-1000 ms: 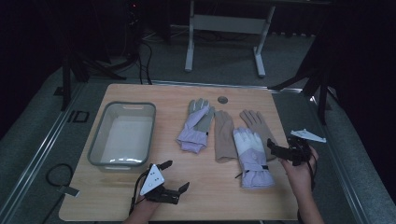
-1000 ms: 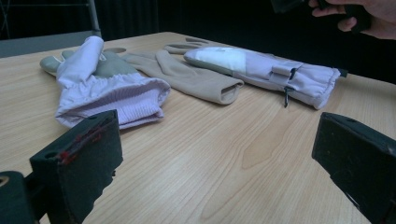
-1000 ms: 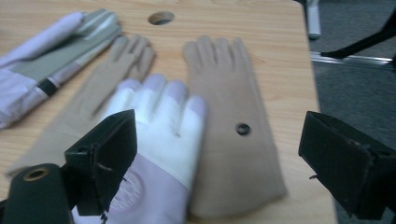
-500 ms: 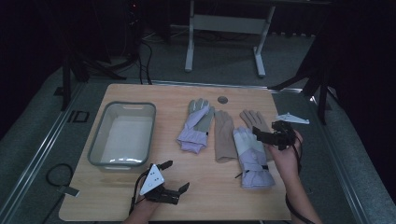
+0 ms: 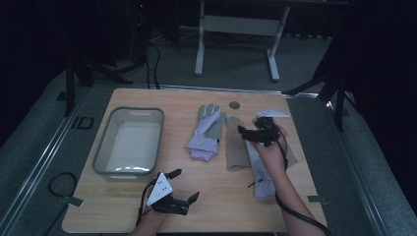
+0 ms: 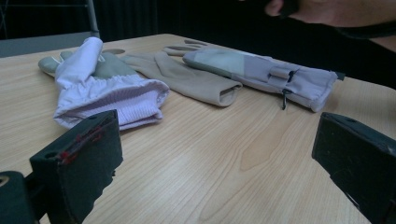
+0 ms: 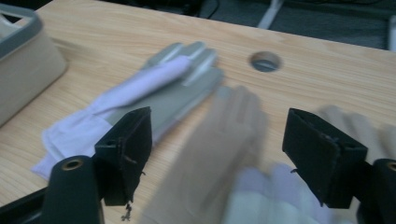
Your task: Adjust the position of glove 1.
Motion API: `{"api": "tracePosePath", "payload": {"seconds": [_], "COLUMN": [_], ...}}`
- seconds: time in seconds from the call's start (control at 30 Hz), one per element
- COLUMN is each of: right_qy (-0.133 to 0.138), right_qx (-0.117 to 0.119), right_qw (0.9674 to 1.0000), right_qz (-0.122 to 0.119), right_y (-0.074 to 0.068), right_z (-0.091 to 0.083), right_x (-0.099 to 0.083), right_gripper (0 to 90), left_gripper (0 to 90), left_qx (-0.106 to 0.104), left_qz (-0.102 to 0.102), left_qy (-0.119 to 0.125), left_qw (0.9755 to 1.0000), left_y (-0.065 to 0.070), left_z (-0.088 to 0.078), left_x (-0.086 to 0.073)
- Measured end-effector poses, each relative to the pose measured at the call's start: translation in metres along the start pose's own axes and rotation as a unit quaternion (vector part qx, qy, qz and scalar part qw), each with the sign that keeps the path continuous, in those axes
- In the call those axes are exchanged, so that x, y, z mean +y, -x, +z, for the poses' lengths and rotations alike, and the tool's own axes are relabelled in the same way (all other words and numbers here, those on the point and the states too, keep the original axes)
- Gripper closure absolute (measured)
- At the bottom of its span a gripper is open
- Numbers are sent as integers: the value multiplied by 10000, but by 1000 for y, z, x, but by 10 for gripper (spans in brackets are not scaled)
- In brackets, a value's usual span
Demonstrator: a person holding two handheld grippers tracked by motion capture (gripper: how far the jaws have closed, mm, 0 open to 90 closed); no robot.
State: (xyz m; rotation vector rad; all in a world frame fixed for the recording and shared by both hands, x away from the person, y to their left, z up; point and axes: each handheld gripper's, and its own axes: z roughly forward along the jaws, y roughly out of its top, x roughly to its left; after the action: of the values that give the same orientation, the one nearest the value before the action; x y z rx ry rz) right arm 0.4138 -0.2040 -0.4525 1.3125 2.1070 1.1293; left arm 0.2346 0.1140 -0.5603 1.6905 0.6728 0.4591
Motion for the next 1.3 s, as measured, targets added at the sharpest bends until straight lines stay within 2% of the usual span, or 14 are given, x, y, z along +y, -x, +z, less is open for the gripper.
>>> {"api": "tracePosePath", "payload": {"seconds": [0.33, 0.6, 0.8, 1.0, 1.07, 1.1, 1.13, 1.2, 1.3], "right_qy": [-300, -527, -761, -1106, -1123, -1104, -1091, -1097, -1178], "right_qx": [268, 279, 174, -8, 12, 46, 103, 125, 189], "right_qw": [9986, 9970, 9959, 9930, 9926, 9922, 9919, 9916, 9890], "right_qz": [-355, -490, -457, -412, -458, -581, -634, -677, -872], "right_y": [-49, -70, -73, -67, -65, -66, -65, -65, -69], "right_z": [57, 90, 114, 137, 139, 141, 141, 141, 141], "right_x": [18, 20, 9, -6, -9, -12, -14, -14, -12], "right_gripper": [255, 278, 312, 375, 389, 407, 455, 486, 644], "left_gripper": [17, 17, 17, 17, 17, 17, 17, 17, 17], "left_qx": [-17, -35, -38, -43, -37, -35, -16, -7, 13], "left_qz": [10, -10, -8, -18, -25, -27, -30, -33, -45], "left_qy": [-9, 12, 9, 14, 22, 22, 22, 23, 29], "left_qw": [10000, 10000, 10000, 10000, 10000, 10000, 10000, 10000, 10000], "left_y": [0, -1, -1, -1, -1, -1, 0, 0, -1], "left_z": [0, 0, 0, 0, 0, 0, 0, 0, -1], "left_x": [0, 0, 0, 0, 0, 0, 0, 0, 0]}}
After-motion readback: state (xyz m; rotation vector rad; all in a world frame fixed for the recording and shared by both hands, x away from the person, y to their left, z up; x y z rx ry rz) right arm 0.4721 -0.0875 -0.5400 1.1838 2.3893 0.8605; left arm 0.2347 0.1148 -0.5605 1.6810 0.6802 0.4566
